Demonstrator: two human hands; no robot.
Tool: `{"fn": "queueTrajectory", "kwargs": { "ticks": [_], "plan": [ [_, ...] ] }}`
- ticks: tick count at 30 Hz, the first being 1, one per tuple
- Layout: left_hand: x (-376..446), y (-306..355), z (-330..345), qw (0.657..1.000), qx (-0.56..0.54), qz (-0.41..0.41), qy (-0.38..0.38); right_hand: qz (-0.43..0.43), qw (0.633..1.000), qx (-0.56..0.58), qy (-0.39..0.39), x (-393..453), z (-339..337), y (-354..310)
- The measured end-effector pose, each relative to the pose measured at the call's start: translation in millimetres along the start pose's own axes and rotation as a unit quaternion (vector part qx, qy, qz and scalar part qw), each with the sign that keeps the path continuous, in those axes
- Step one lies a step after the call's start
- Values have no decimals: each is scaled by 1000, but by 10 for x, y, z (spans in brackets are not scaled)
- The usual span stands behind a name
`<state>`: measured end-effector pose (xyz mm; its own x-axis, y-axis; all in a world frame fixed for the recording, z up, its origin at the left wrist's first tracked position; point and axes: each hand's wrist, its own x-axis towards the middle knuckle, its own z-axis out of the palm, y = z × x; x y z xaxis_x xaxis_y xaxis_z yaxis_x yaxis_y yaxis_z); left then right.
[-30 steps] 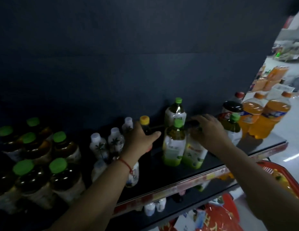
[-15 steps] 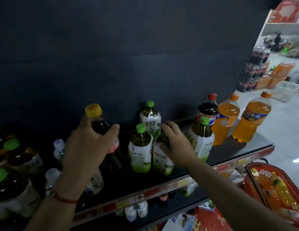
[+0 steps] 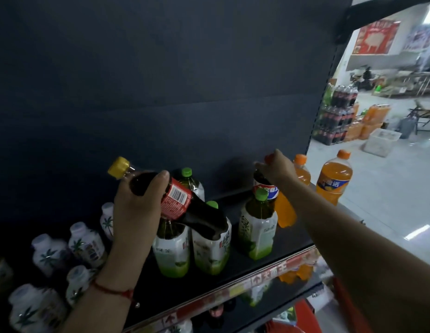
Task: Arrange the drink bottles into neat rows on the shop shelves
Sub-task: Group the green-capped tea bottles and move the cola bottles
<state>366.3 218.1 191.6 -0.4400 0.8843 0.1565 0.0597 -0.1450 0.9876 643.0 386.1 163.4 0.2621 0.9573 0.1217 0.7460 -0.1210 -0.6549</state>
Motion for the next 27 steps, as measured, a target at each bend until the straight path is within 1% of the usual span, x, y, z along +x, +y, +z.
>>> {"fn": "queueTrajectory", "kwargs": {
  "ticks": [2,4,5,7,8,10,11,12,13,14,17,19,21,24,27],
  "plan": [
    [-9,-29,-13,1000,-16,-1,10,-28,997,-47,46,26,116,36],
    [-36,-38,-33,1000,-14,6,13,-32,995,-64,77,2,147,33],
    [-52,-36,-44,1000,-12,10,15,-24,994,-66,79,-34,145,18],
    [-81,-37,-63,1000,-18,11,21,-2,996,-67,59,-58,198,56],
    [-99,-40,-70,999,-23,10,22,0,998,-41,42,-67,231,87],
    [-133,-47,-83,999,-29,7,23,-9,996,91,-4,-108,264,116],
    [-148,-52,-92,999,-30,7,23,-13,987,160,-32,-144,265,110],
    [-164,-63,-100,999,-32,8,22,-25,977,205,-56,-170,256,100],
    [-182,-74,-102,999,-33,8,21,-38,973,219,-65,-195,230,86],
    [-202,-79,-105,999,-35,9,20,-47,970,230,-63,-203,219,87],
    [-257,-79,-118,999,-34,18,20,-50,964,260,-18,-244,120,43],
    [-291,-75,-148,999,-38,27,24,-56,953,297,8,-274,-18,-27],
    [-327,-67,-193,998,-33,40,30,-71,931,355,42,-347,-235,-164],
    [-395,-66,-293,997,-39,51,47,-86,878,460,97,-549,-623,-393],
    [-503,-72,-457,996,-52,46,58,-93,819,559,91,-906,-951,-533]
  ]
}}
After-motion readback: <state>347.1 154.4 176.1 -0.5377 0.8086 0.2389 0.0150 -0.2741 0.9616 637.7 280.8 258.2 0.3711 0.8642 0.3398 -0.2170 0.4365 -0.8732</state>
